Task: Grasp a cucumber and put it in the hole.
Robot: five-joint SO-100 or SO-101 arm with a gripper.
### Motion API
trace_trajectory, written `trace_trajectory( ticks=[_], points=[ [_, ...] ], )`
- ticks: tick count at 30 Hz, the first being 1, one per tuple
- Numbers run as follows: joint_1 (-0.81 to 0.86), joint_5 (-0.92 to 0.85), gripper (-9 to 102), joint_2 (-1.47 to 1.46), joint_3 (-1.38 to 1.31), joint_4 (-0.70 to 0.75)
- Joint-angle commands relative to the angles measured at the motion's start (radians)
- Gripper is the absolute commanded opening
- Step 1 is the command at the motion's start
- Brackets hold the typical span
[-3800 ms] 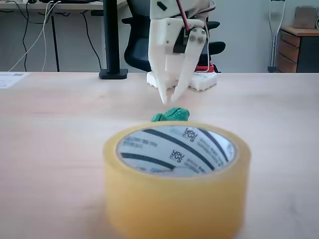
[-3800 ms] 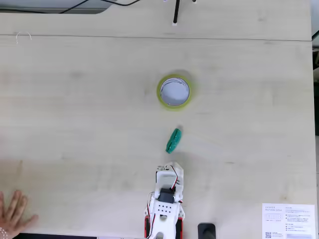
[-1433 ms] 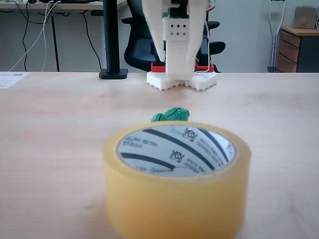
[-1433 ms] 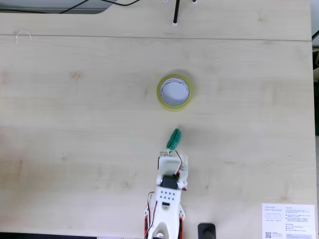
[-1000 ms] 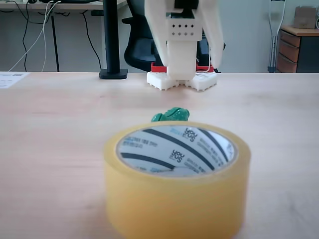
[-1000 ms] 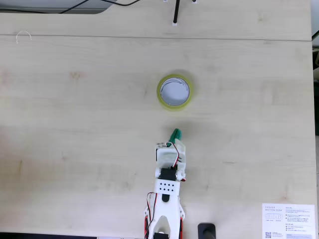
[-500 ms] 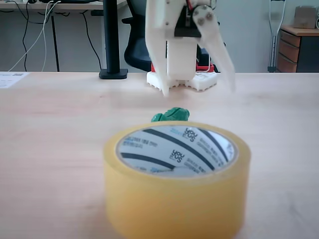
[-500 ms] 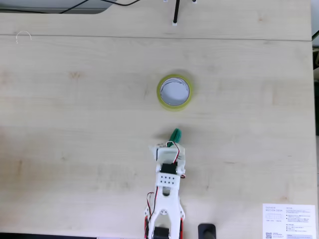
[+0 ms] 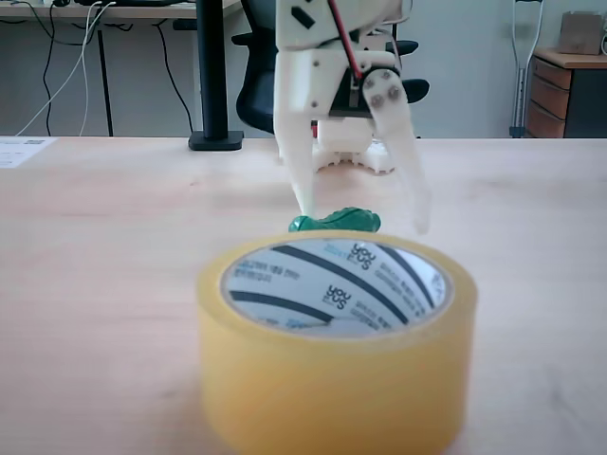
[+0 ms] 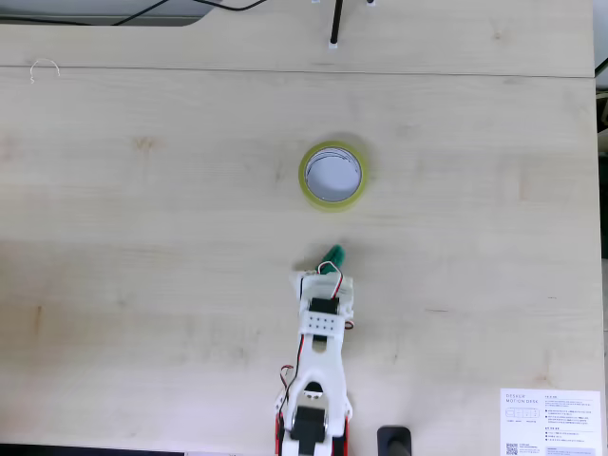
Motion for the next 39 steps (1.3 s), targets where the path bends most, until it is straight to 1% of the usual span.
trace_trajectory(
  ticks=[1,9,14,18,27,39],
  points=[
    [0.003,0.011,30,-0.038,-0.114,-0.035],
    [0.014,0.011,29,-0.117,-0.210,-0.035],
    [0.032,0.011,26,-0.172,-0.252,-0.037],
    [0.038,0.011,24,-0.204,-0.267,-0.037],
    [0.040,0.011,22,-0.249,-0.275,-0.037],
    [0.040,0.011,14,-0.225,-0.275,-0.035]
  ],
)
